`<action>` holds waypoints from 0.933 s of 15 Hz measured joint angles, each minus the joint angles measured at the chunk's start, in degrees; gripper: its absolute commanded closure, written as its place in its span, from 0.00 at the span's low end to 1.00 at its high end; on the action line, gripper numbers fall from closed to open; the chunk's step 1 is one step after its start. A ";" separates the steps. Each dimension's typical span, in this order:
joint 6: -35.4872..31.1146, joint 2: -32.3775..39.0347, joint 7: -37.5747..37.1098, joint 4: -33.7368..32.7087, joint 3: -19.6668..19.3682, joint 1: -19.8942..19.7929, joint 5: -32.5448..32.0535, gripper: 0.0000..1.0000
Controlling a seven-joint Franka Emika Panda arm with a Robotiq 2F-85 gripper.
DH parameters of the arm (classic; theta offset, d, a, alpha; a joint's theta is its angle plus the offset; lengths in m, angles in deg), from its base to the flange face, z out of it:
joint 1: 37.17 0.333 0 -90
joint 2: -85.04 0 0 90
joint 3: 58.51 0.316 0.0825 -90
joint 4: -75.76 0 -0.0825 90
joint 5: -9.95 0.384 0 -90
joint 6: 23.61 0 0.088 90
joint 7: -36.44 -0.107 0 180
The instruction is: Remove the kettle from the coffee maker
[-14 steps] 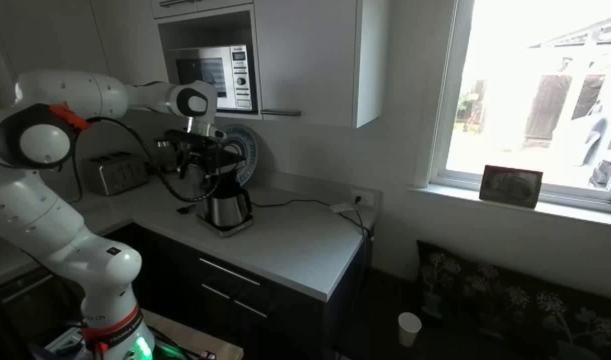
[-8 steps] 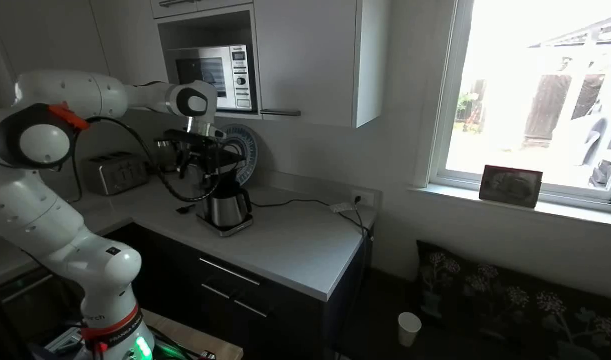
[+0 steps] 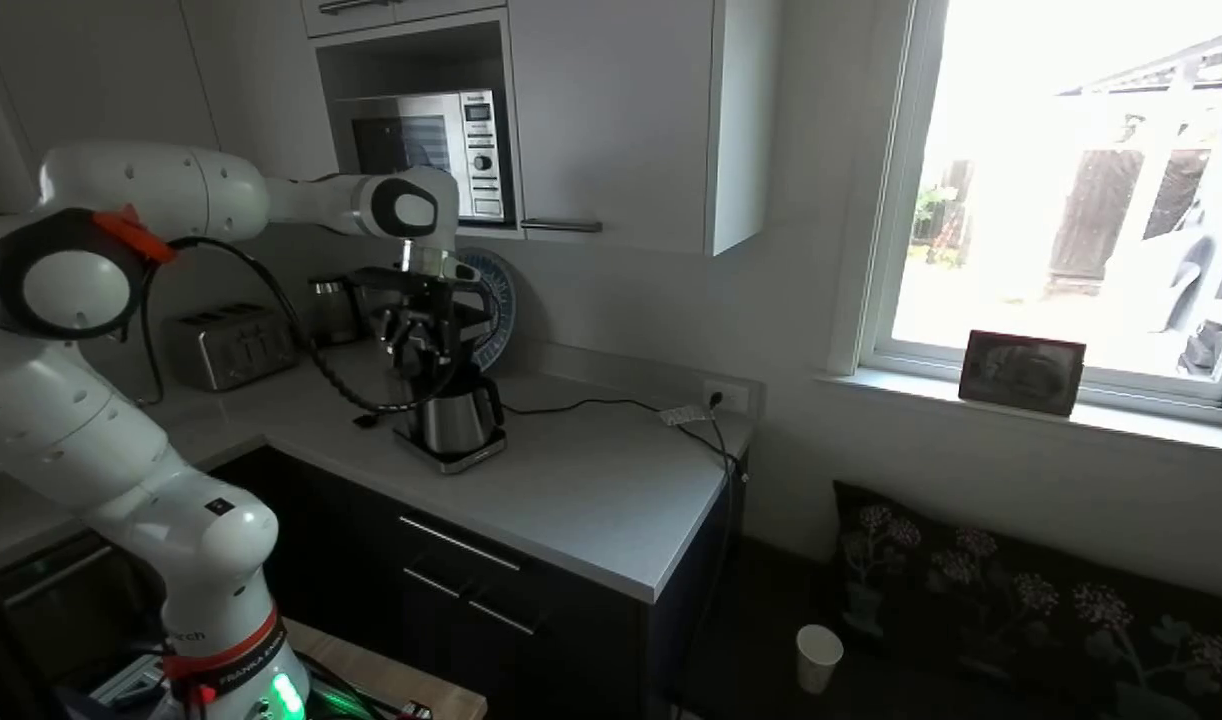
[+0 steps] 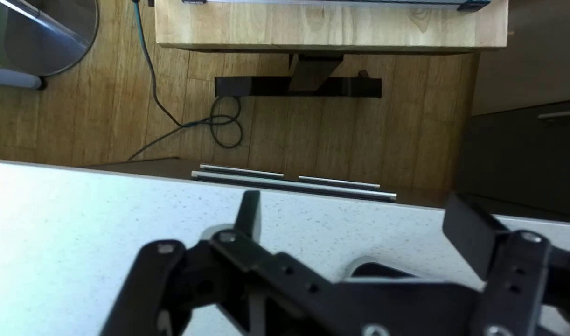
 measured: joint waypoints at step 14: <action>-22.76 5.99 -20.73 8.83 -7.03 -9.47 0.90 0.00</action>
